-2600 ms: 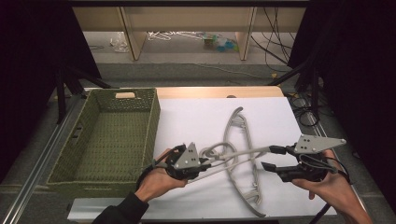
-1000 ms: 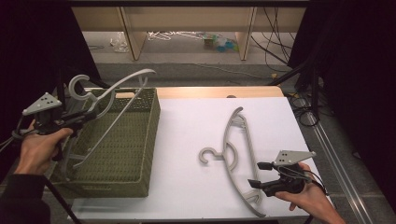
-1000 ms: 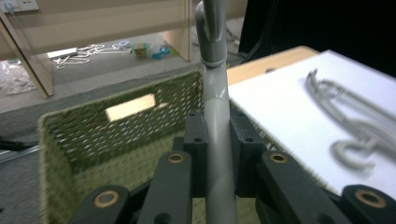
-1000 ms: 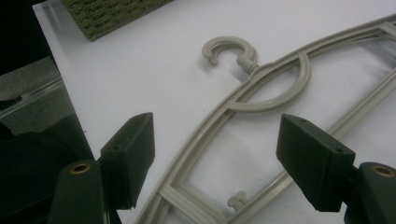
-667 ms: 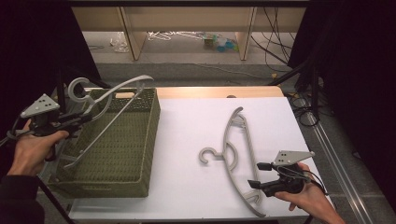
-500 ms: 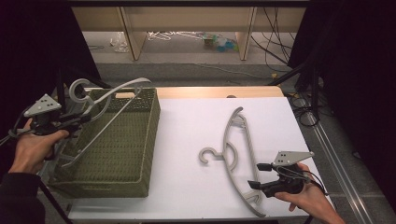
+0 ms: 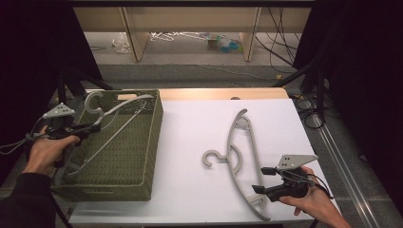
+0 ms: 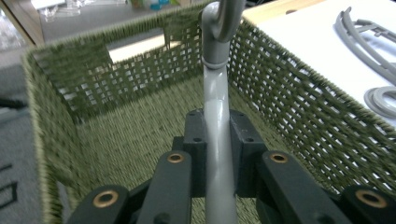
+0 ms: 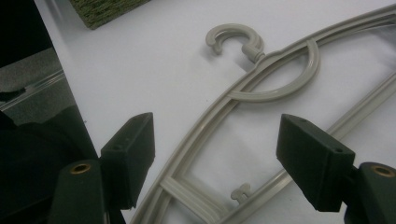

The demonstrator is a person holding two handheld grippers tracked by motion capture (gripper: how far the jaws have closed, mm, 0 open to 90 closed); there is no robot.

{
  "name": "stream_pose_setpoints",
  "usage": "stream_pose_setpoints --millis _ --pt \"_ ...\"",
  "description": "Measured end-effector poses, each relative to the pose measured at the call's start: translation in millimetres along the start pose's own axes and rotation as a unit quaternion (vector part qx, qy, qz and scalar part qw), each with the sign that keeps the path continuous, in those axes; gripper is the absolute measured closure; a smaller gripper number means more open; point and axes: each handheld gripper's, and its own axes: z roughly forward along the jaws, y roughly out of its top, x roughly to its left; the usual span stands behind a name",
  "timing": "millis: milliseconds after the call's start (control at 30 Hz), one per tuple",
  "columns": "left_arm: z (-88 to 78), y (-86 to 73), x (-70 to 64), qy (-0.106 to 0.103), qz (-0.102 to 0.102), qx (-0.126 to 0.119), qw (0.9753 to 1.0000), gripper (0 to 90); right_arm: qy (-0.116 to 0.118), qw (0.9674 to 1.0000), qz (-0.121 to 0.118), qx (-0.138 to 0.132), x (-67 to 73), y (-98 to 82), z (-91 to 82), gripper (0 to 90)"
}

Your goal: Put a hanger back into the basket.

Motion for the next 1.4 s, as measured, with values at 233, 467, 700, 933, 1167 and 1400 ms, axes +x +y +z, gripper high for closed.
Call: stream_pose_setpoints --millis 233,467,700,933,1167,1400 --pt "18.2 -5.3 -5.4 -0.001 -0.026 0.04 0.9989 78.3 0.0 1.0 0.002 0.003 -0.8 -0.5 0.2 28.8" --pt "31.3 -21.0 -0.4 0.016 -0.043 0.084 0.9954 77.2 0.001 1.0 -0.003 0.002 -0.6 -0.7 1.3 28.7" --pt "31.7 -37.1 3.3 0.051 -0.076 0.097 0.9911 74.5 0.0 1.0 -0.001 0.005 -2.8 -2.2 2.4 28.5" --pt "9.4 -28.1 -8.5 0.112 -0.096 0.048 0.9879 56.6 0.004 1.0 0.001 -0.001 -1.6 -2.2 3.6 27.0" --pt "-9.6 -15.9 -40.8 0.104 -0.121 -0.035 0.9866 40.5 -0.007 0.9998 0.006 -0.016 -2.6 -2.0 2.9 24.1" --pt "-28.5 1.4 -93.3 0.067 -0.086 -0.086 0.9903 33.9 -0.015 0.9996 0.016 -0.021 -5.6 -4.8 6.6 21.6"
